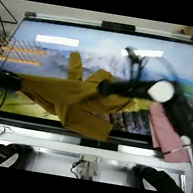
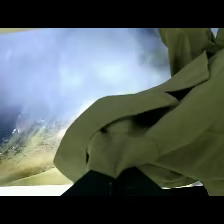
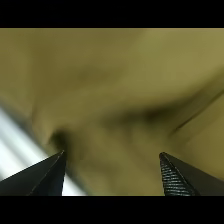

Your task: Fold the shirts.

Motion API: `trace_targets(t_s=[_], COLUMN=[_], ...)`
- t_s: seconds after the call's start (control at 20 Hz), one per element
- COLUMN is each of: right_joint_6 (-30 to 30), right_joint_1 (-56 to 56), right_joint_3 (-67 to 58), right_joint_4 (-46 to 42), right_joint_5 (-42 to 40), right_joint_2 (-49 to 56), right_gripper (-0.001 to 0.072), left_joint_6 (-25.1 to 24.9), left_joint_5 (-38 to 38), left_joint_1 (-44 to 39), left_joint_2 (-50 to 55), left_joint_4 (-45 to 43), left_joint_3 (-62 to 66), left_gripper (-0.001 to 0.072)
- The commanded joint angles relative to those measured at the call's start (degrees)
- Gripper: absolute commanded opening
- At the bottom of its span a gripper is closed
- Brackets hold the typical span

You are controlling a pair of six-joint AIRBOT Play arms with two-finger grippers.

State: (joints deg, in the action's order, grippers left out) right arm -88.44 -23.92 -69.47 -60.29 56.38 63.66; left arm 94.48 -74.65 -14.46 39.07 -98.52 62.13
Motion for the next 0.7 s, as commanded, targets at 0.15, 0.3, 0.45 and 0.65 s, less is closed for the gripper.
trace_targets(t_s=[0.15, 0.3, 0.45, 0.65], right_joint_6=[1.86, 7.17, 12.09, 17.81], right_joint_1=[23.28, 21.73, 16.76, 8.52], right_joint_3=[-12.37, -12.35, -12.35, -12.35], right_joint_4=[-1.4, 1.22, 1.64, -3.1], right_joint_5=[3.61, 11.82, 11.89, 3.82], right_joint_2=[15.08, 26.47, 33.77, 36.28], right_gripper=[0.069, 0.0691, 0.0698, 0.07], left_joint_6=[2.95, 2.95, 2.97, 2.97], left_joint_5=[-0.04, 1.14, 1.42, 1.62], left_joint_1=[2.05, 2.05, 2.05, 2.05], left_joint_2=[-4.26, -4.26, -4.2, -4.17], left_joint_4=[7.91, 9.25, 9.27, 9.27], left_joint_3=[-5.31, -7.76, -8.44, -8.44], left_gripper=[0.0039, 0.0039, 0.0039, 0.0039])
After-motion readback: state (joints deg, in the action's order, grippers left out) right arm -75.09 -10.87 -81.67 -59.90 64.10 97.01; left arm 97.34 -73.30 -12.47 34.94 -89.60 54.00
